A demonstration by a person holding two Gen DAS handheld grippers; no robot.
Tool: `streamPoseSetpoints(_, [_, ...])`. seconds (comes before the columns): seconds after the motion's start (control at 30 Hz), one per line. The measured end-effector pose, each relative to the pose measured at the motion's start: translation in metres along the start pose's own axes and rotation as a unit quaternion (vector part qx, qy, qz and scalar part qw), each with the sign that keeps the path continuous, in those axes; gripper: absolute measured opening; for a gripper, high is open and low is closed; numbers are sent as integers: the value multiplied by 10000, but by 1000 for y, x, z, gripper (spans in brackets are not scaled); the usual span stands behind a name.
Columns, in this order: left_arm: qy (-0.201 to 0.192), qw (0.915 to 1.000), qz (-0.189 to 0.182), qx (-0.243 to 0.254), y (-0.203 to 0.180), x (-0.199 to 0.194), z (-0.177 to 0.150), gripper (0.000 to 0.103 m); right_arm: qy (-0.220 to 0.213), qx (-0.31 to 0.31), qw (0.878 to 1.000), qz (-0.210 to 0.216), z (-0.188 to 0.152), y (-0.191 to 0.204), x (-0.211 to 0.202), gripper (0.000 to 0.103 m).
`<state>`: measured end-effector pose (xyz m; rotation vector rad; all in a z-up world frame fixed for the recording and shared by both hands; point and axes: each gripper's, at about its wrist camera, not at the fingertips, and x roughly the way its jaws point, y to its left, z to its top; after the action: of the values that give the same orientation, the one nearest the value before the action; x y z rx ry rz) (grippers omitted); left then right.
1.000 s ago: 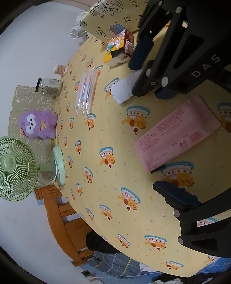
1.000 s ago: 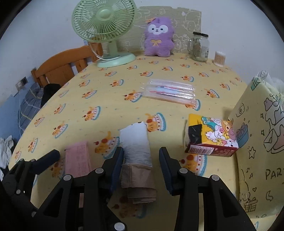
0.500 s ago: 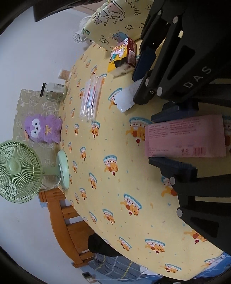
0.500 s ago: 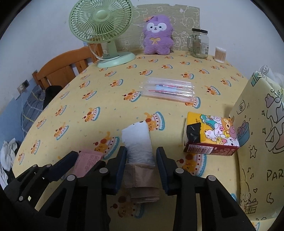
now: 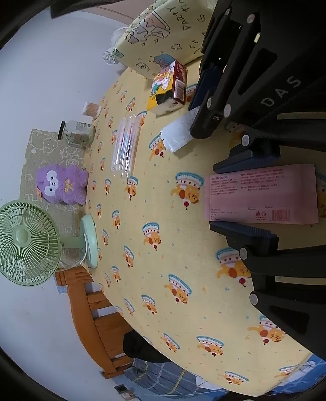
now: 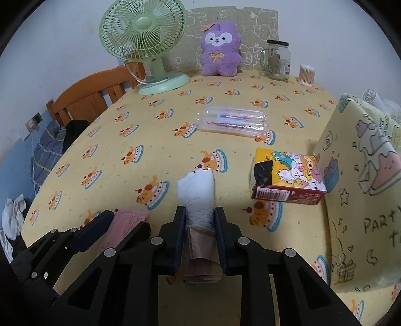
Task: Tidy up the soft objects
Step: 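Carry the pink pack and white roll with both grippers over the box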
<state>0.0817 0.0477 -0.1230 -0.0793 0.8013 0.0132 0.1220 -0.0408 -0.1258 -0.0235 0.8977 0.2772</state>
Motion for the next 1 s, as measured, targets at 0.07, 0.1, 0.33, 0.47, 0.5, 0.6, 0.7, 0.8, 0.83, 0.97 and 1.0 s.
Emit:
streamPoseSetpoints(0.07, [-53, 10000, -1, 28, -1, -4, 0, 39, -72, -6, 10000, 15, -1, 0, -7, 26])
streamPoseSetpoints(0.1, [-84, 10000, 7, 48, -2, -7, 1, 39, -97, -3, 10000, 19, -1, 0, -9, 26])
streamPoseSetpoints(0.33, [-270, 9996, 19, 91, -5, -23, 8, 39, -343, -60, 9994, 14, 2, 2, -30, 26])
streamPoseSetpoints(0.47, [-404, 9991, -5, 95, -8, -35, 14, 39, -505, -90, 9987, -18, 8, 3, -43, 26])
streamPoseSetpoints(0.5, [-435, 9990, -9, 103, -9, -37, 16, 39, -539, -88, 9985, -22, 9, 2, -46, 26])
streamPoseSetpoints(0.6, [-548, 9984, -22, 127, -11, -46, 20, 39, -649, -99, 9978, -36, 13, 2, -56, 26])
streamPoseSetpoints(0.7, [-670, 9977, -30, 130, -14, -54, 25, 39, -769, -130, 9969, -50, 17, 1, -67, 26])
streamPoseSetpoints(0.8, [-787, 9967, -66, 179, -16, -62, 30, 39, -906, -165, 9957, -89, 21, 1, -77, 26])
streamPoseSetpoints(0.83, [-819, 9964, -82, 181, -17, -64, 32, 39, -947, -174, 9953, -101, 21, 1, -80, 26])
streamPoseSetpoints(0.97, [-974, 9949, -62, 238, -22, -74, 38, 39, -1130, -173, 9934, -99, 26, 0, -93, 26])
streamPoseSetpoints(1.0, [-1008, 9946, -58, 245, -23, -76, 39, 39, -1160, -174, 9930, -97, 27, 0, -96, 26])
